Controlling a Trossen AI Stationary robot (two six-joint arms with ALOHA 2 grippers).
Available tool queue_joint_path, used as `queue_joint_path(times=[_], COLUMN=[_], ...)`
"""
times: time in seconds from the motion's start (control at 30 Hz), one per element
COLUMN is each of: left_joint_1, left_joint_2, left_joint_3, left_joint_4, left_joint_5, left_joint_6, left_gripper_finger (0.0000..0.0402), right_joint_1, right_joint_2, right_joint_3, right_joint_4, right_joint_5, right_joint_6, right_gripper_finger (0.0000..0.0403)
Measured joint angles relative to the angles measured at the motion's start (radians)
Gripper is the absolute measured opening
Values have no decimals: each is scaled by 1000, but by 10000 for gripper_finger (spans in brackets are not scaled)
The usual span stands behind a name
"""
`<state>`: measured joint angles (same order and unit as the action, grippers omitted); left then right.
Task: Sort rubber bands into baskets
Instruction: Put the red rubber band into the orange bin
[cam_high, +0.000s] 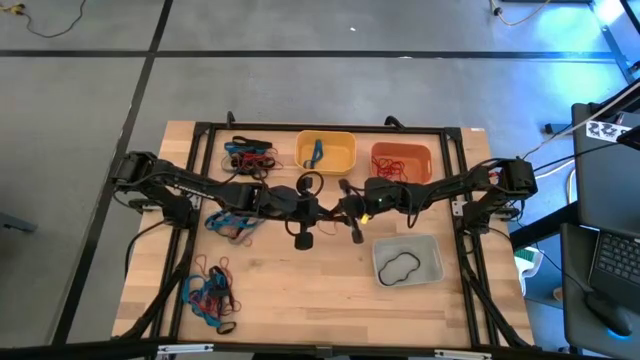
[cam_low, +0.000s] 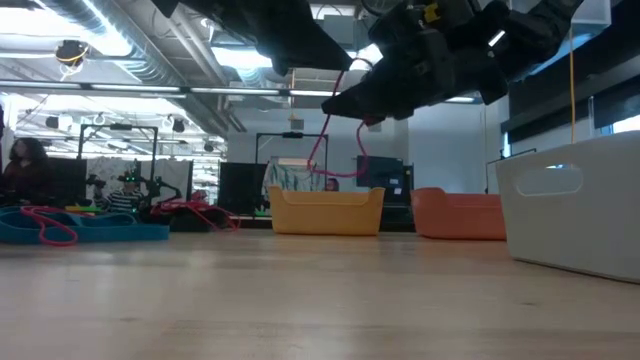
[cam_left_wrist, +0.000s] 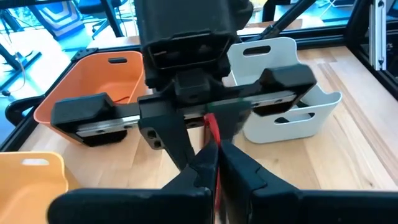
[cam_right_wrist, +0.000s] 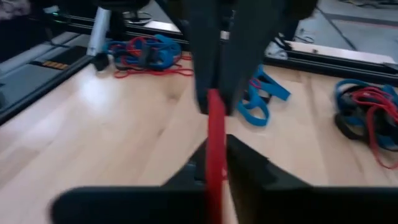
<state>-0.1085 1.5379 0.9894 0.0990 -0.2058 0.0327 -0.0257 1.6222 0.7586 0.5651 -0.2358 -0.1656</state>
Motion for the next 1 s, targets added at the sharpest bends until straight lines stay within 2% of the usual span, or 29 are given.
queue_joint_path(times=[0.27,0.53,0.73,0.9,1.0], left_joint_1=[3,13,11,-2,-7], left_joint_2=[0,-22,-92,-95,-89], left_joint_3=[0,-1,-1,-2,-26], left_joint_4=[-2,-50,-197,-316,-322], left_joint_5=[7,26,16,13,12], left_joint_6=[-36,-18,-61,-111,-140], left_gripper_finger=[22,123,165,168,168], right_joint_1=[0,0,0,0,-1], right_joint_2=[0,-19,-133,-263,-341], right_joint_3=[0,-1,-1,-1,-1], right_joint_4=[1,-49,-197,-345,-433], right_joint_5=[23,115,224,328,414], right_joint_6=[0,-18,-49,-51,-60], right_gripper_finger=[10,14,3,4,2])
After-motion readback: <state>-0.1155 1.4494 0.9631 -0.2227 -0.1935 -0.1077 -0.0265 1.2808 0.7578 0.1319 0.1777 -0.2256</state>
